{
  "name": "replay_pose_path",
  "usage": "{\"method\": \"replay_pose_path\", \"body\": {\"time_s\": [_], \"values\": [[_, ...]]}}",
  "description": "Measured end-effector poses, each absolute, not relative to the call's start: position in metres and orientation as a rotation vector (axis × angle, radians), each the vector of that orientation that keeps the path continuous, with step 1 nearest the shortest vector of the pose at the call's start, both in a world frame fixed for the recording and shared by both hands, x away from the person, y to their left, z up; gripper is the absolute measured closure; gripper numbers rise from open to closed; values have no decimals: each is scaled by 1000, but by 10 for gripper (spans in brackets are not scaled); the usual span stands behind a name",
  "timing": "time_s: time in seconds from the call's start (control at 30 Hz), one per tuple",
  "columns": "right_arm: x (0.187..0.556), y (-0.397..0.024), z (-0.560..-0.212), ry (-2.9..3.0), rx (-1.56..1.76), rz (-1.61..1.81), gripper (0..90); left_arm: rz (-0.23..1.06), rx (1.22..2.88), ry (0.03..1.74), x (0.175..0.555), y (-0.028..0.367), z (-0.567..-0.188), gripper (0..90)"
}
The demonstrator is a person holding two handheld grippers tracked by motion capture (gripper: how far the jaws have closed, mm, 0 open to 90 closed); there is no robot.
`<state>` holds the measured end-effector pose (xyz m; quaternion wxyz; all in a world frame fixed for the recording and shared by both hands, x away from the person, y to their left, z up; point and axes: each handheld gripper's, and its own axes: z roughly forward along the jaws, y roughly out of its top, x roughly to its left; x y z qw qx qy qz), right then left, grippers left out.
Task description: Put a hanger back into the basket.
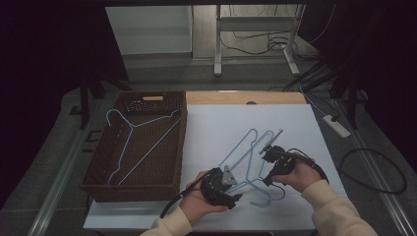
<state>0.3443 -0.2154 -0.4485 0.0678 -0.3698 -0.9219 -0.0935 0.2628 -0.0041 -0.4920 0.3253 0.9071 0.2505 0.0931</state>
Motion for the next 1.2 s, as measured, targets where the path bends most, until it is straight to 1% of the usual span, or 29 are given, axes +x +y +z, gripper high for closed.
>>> {"method": "replay_pose_path", "body": {"time_s": [0.17,0.27,0.3,0.37,0.47,0.57,0.6,0.7,0.8,0.83,0.87,0.97,1.0,1.1,1.13,1.2], "values": [[345,-213,-447,-2775,-1109,-282,859,219,2387,662,267,-7,-498,410],[346,-211,-445,-2776,-1103,-290,859,213,2396,652,267,-10,-500,497],[346,-211,-444,-2777,-1100,-303,859,216,2404,651,267,-11,-501,497],[346,-209,-443,-2774,-1103,-313,859,205,2413,654,269,-12,-503,577],[346,-207,-443,-2783,-1090,-304,859,219,2424,672,271,-13,-505,629],[345,-206,-442,-2782,-1087,-307,859,212,2424,683,273,-13,-506,710],[345,-206,-442,-2782,-1085,-308,859,207,2424,682,273,-13,-507,752],[345,-207,-442,-2783,-1088,-315,859,182,2422,665,274,-14,-506,841],[345,-209,-440,-2779,-1084,-355,846,191,2422,649,273,-14,-505,855],[344,-211,-440,-2781,-1086,-396,819,190,2419,652,273,-13,-505,856],[345,-215,-438,-2778,-1106,-482,762,192,2415,655,273,-13,-505,858],[346,-228,-430,-2741,-1195,-723,657,214,2405,658,272,-11,-504,859],[347,-234,-428,-2734,-1216,-820,606,224,2398,657,272,-10,-503,859],[348,-253,-422,-2715,-1276,-1098,563,259,2374,660,269,-7,-499,860],[348,-259,-422,-2710,-1300,-1168,525,270,2362,666,268,-6,-497,861],[348,-270,-422,-2732,-1329,-1279,510,281,2345,674,267,-3,-494,861]]}}
